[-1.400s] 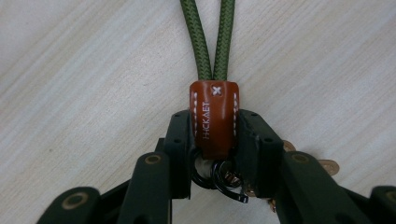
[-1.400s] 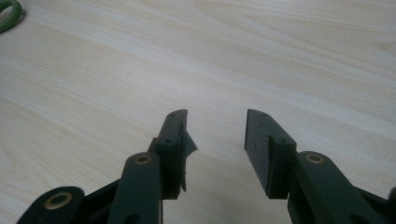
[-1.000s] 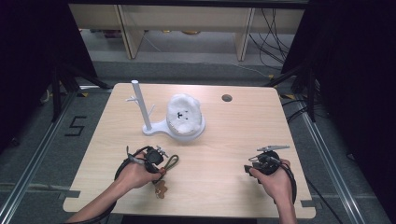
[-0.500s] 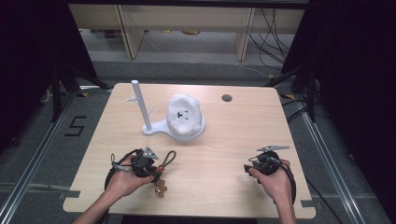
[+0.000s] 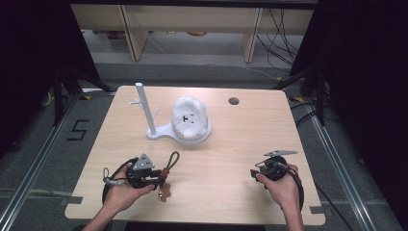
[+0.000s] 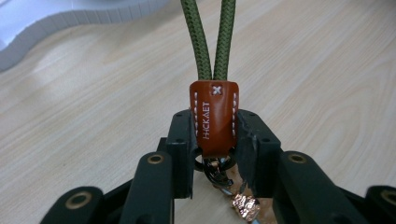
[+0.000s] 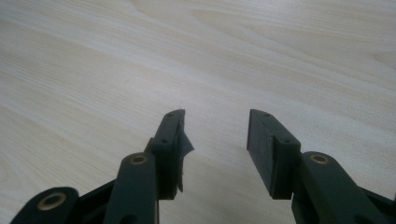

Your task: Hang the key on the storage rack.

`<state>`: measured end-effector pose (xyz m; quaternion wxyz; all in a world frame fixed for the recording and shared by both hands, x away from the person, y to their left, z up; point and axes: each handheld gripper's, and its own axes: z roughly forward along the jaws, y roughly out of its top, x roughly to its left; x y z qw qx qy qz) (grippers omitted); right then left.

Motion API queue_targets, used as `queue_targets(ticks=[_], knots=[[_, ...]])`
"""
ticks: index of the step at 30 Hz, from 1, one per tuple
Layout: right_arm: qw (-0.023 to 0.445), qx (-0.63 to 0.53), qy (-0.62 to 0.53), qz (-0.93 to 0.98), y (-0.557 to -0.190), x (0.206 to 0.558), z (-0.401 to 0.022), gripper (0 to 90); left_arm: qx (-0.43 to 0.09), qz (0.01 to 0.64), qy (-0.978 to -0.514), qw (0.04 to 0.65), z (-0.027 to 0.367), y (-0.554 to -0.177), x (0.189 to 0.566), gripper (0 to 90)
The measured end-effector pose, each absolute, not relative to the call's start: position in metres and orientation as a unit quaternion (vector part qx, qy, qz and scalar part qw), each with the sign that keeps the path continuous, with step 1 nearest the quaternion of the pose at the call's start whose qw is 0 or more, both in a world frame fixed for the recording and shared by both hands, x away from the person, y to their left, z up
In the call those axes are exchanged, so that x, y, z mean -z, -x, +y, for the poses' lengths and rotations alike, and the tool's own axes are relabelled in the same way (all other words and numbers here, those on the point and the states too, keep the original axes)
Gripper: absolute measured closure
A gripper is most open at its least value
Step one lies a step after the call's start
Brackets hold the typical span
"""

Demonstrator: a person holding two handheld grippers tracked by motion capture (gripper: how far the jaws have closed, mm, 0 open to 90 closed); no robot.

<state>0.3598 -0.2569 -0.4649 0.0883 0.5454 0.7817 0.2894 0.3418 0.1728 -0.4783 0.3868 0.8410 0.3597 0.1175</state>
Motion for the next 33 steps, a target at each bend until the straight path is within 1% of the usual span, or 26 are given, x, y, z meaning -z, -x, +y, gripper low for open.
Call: queue_targets(ticks=[2,3,6,11,15,18,22,23,24,30,33], knots=[[0.087,-0.29,-0.545,0.782,-0.36,0.465,-0.257,57.3,-0.118,0.369,-0.828,0.406,0.174,-0.339,0.478,67.9],[0.092,-0.292,-0.542,0.782,-0.359,0.464,-0.257,57.2,-0.119,0.365,-0.83,0.404,0.175,-0.339,0.477,67.9],[0.103,-0.288,-0.552,0.776,-0.358,0.466,-0.255,57.2,-0.125,0.371,-0.818,0.421,0.177,-0.336,0.477,67.9],[0.106,-0.289,-0.55,0.776,-0.358,0.466,-0.255,57.2,-0.126,0.382,-0.797,0.45,0.179,-0.333,0.476,68.0],[0.109,-0.29,-0.553,0.774,-0.358,0.466,-0.254,57.2,-0.135,0.378,-0.791,0.462,0.182,-0.331,0.474,67.9],[0.111,-0.29,-0.548,0.777,-0.358,0.466,-0.255,57.2,-0.145,0.378,-0.777,0.482,0.185,-0.329,0.471,68.0],[0.112,-0.282,-0.558,0.773,-0.358,0.464,-0.255,56.9,-0.152,0.379,-0.767,0.494,0.188,-0.327,0.469,67.9],[0.099,-0.294,-0.55,0.775,-0.358,0.464,-0.255,56.8,-0.158,0.381,-0.763,0.498,0.189,-0.326,0.468,67.9],[0.099,-0.294,-0.55,0.775,-0.358,0.464,-0.255,56.8,-0.158,0.38,-0.762,0.501,0.19,-0.326,0.468,67.9],[0.131,-0.298,-0.547,0.771,-0.359,0.466,-0.256,56.6,-0.17,0.385,-0.746,0.515,0.196,-0.324,0.464,68.0],[0.129,-0.294,-0.546,0.774,-0.359,0.466,-0.256,56.6,-0.178,0.387,-0.745,0.514,0.199,-0.322,0.462,67.9]])
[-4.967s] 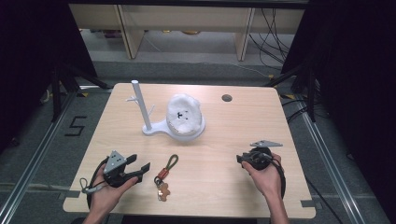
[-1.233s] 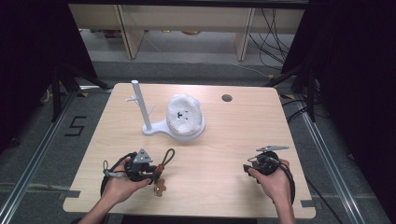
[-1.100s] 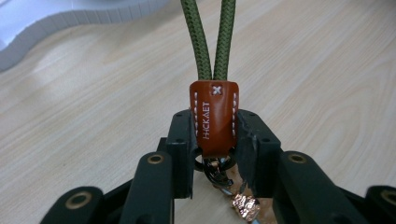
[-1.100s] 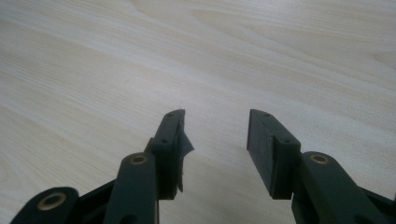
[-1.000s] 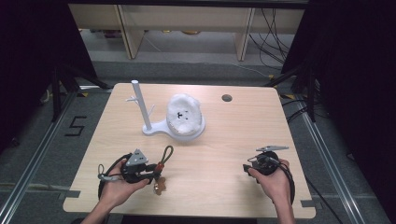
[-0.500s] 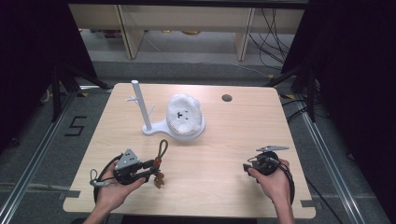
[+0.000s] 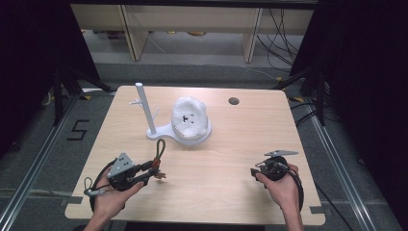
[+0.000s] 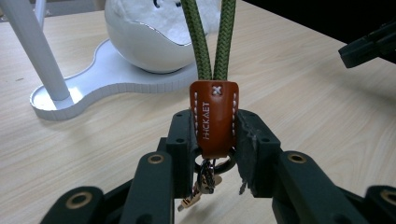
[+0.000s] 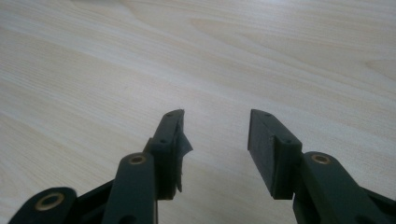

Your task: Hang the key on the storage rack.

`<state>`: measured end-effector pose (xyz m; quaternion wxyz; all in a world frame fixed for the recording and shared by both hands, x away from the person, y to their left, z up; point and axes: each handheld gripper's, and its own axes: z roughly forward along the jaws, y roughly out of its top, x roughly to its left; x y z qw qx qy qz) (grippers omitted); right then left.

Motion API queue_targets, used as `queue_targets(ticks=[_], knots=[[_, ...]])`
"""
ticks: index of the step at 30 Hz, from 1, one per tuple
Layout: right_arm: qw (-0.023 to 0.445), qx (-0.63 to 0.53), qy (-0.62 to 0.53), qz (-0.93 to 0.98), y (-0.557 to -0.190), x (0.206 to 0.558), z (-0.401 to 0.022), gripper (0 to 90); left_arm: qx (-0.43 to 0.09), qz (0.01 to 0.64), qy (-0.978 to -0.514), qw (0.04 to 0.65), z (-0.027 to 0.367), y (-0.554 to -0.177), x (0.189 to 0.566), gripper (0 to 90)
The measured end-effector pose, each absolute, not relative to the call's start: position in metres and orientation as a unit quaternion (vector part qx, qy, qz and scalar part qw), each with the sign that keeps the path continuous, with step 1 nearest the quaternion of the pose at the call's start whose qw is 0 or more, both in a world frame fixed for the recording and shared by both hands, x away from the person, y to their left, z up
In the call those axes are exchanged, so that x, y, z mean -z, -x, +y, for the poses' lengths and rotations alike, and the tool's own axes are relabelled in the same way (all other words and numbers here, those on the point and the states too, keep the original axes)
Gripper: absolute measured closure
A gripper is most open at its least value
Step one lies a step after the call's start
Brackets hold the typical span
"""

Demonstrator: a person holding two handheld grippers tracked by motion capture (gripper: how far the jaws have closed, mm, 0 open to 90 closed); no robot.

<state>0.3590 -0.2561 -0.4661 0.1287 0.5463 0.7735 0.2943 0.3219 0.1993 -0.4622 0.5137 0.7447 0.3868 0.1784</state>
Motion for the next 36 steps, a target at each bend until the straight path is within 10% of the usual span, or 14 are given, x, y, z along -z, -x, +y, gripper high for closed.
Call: queue_targets(ticks=[36], knots=[[0.125,-0.306,-0.55,0.767,-0.359,0.466,-0.257,55.0,-0.241,0.405,-0.694,0.544,0.234,-0.321,0.44,68.0]])
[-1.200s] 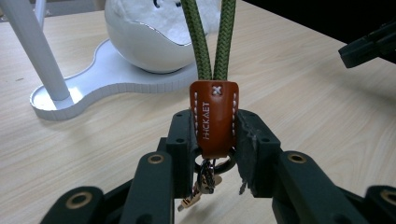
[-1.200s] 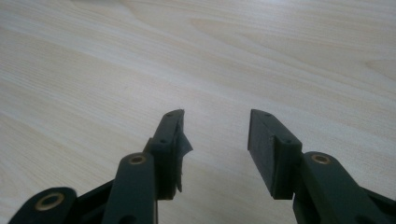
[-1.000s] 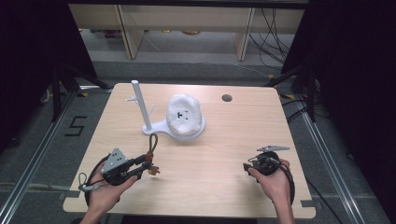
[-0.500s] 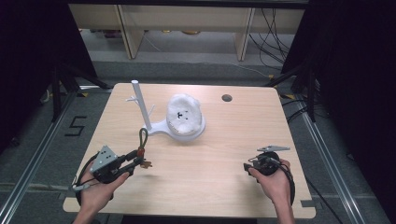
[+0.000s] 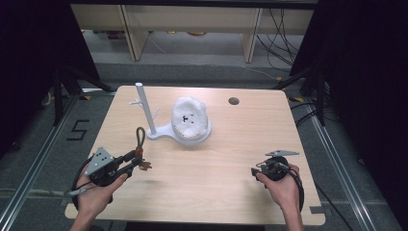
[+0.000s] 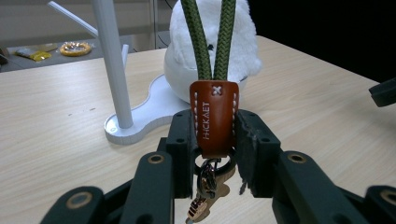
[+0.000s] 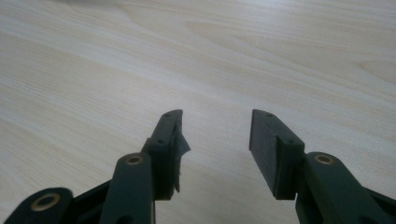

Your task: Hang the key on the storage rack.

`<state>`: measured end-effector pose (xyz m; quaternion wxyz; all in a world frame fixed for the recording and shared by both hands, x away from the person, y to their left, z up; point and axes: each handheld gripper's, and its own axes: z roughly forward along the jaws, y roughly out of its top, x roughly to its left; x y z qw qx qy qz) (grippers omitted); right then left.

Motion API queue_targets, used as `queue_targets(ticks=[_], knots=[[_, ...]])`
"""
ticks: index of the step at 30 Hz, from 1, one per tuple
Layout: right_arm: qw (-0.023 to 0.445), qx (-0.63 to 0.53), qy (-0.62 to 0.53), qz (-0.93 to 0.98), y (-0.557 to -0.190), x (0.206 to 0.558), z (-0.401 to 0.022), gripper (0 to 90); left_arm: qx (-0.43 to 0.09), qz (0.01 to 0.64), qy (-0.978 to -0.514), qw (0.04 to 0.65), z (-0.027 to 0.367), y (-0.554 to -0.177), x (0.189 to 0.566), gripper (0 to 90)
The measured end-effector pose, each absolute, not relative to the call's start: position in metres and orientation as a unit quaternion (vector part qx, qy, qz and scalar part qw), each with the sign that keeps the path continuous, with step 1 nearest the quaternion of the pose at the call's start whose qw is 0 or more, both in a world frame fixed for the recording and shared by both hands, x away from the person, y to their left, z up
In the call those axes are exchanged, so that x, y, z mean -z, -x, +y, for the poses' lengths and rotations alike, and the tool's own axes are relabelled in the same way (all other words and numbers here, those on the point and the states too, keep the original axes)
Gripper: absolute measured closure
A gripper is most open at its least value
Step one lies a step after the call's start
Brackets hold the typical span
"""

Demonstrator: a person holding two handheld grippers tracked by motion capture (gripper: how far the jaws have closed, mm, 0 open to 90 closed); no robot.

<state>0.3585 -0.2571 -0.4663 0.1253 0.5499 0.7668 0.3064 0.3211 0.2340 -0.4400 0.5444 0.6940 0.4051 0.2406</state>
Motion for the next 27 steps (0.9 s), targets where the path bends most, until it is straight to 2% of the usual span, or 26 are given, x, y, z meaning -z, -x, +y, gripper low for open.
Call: queue_targets(ticks=[17,19,27], knots=[[0.123,-0.309,-0.559,0.76,-0.357,0.465,-0.256,55.1,-0.257,0.411,-0.685,0.544,0.243,-0.329,0.43,68.0],[0.139,-0.299,-0.552,0.766,-0.359,0.466,-0.259,55.1,-0.26,0.412,-0.684,0.543,0.245,-0.33,0.429,67.9],[0.126,-0.304,-0.562,0.759,-0.357,0.465,-0.255,55.1,-0.266,0.415,-0.681,0.542,0.249,-0.336,0.424,67.9]])
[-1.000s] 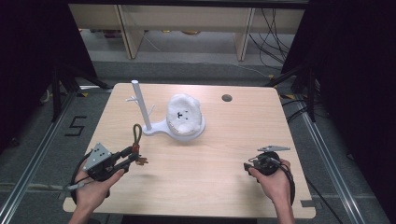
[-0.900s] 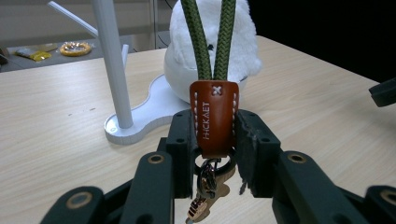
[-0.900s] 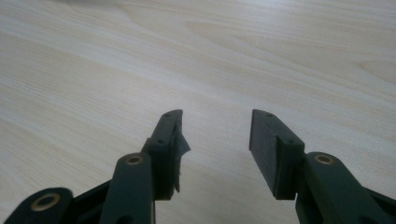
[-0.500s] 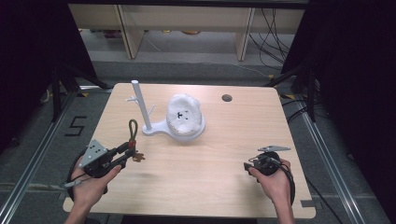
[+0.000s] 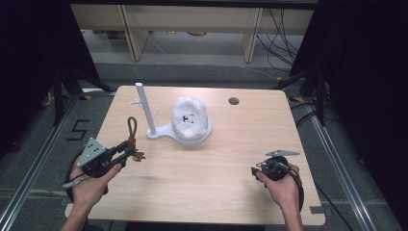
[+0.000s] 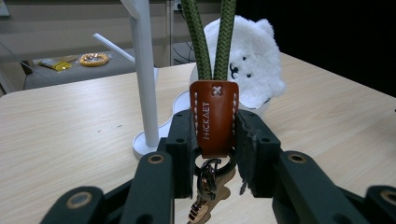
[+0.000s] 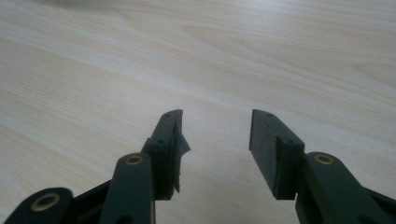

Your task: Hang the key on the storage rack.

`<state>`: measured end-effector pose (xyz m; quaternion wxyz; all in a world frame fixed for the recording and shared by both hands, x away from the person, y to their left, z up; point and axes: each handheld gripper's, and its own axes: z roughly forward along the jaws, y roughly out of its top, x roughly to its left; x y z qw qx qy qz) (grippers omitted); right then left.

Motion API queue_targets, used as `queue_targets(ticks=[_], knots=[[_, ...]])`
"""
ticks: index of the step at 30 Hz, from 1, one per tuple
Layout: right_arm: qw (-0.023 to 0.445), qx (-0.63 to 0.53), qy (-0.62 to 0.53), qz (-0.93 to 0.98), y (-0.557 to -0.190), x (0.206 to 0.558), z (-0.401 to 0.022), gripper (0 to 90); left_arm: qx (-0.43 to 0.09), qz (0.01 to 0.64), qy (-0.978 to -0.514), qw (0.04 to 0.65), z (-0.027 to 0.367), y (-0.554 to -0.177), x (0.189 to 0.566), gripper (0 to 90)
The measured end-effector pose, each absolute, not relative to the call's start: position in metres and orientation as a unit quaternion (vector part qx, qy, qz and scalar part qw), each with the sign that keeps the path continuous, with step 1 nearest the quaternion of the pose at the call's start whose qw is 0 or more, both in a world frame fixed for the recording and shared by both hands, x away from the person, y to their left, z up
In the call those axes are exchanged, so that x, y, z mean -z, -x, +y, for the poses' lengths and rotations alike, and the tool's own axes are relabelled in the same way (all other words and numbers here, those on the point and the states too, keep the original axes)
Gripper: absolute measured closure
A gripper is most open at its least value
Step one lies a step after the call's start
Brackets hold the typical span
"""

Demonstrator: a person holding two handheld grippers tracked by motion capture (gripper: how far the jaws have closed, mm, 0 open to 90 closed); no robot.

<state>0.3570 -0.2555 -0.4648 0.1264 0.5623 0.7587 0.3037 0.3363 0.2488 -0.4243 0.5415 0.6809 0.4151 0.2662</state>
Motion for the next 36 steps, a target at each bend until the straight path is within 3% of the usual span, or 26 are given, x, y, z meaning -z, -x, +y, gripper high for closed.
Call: queue_targets(ticks=[36], knots=[[0.133,-0.305,-0.556,0.762,-0.358,0.466,-0.257,54.9,-0.275,0.437,-0.665,0.54,0.256,-0.377,0.418,67.9]])
